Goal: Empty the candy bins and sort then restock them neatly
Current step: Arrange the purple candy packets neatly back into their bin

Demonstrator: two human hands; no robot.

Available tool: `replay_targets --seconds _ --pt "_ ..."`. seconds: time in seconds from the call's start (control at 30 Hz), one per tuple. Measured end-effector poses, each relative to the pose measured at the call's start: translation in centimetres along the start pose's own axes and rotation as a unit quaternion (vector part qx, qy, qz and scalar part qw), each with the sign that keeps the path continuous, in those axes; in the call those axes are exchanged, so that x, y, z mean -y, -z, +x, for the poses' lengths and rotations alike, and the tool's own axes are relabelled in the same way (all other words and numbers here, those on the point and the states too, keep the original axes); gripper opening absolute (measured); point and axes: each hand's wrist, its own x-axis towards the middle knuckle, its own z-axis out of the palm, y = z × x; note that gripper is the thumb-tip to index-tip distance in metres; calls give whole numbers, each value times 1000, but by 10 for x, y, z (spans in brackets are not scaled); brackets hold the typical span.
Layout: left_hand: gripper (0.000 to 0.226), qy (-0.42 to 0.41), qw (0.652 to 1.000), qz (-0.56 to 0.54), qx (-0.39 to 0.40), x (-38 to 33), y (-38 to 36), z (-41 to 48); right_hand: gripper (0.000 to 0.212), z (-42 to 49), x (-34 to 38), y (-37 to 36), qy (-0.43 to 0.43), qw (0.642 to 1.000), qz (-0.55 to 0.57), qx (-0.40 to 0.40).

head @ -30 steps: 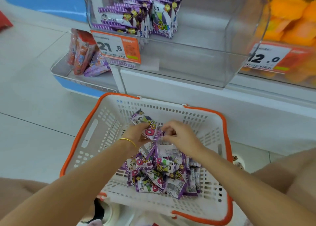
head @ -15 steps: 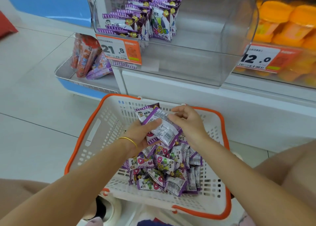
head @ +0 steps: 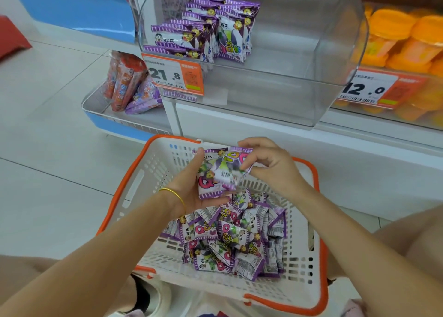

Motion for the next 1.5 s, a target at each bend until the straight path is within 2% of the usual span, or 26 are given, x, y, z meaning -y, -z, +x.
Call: replay_targets --seconds 0.07,0.17,0.23,0.3,0.4,0.5,0.6,0.67,0.7,0.77,0.87,0.97,1.07,1.13,1.2,1.23,1.3,1.4,1.5 --pt "40 -27 999 31 12 -2 -1 -1 43 -3 1 -2 -18 1000 12 21" --pt "30 -56 997 55 -24 0 0 1 50 -2 -2 -3 -68 994 71 -37" --pt "32 -77 994 60 -43 3 2 5 38 1 -5 -3 -138 979 137 -62" --pt "34 -101 991 74 -51 4 2 7 17 1 -6 -6 -200 964 171 -38" --pt "36 -115 986 108 -48 6 4 10 15 -1 -11 -10 -227 968 106 11" --pt "31 -87 994 50 -48 6 3 12 10 0 -11 -10 -270 952 144 -9" --pt "25 -71 996 -23 -53 7 4 16 33 1 -12 -6 -319 909 254 -85" --pt "29 -62 996 -36 -50 8 4 19 49 1 -12 -9 -307 903 287 -95" --pt "33 -56 997 -43 -40 8 4 19 49 1 -10 -13 -295 907 287 -91" --pt "44 -53 998 -46 -9 11 1 20 41 -2 -9 -23 -273 926 246 -86" --pt "53 -70 996 -41 28 13 -3 22 36 -6 -11 -37 -232 964 92 -90" --pt "53 -113 992 -33 39 18 -5 24 35 -9 -14 -48 -203 975 51 -76" --pt "42 -141 990 -29 -15 24 -4 29 33 -10 -17 -52 -181 982 46 -29" --pt "34 -139 987 -35 -70 26 1 33 25 -9 -27 -50 -197 976 83 -41" --pt "32 -137 984 -28 -110 27 10 40 23 -10 -56 -44 -241 967 45 -71" --pt "32 -137 982 -15 -129 28 16 43 25 -13 -77 -41 -270 961 -24 -56" --pt "31 -134 978 16 -158 31 26 49 28 -22 -114 -42 -308 933 -182 47" --pt "28 -125 972 64 -186 36 38 53 34 -39 -153 -60 -311 876 -306 208" --pt "32 -105 972 69 -200 42 44 54 26 -55 -168 -78 -276 804 -436 296"
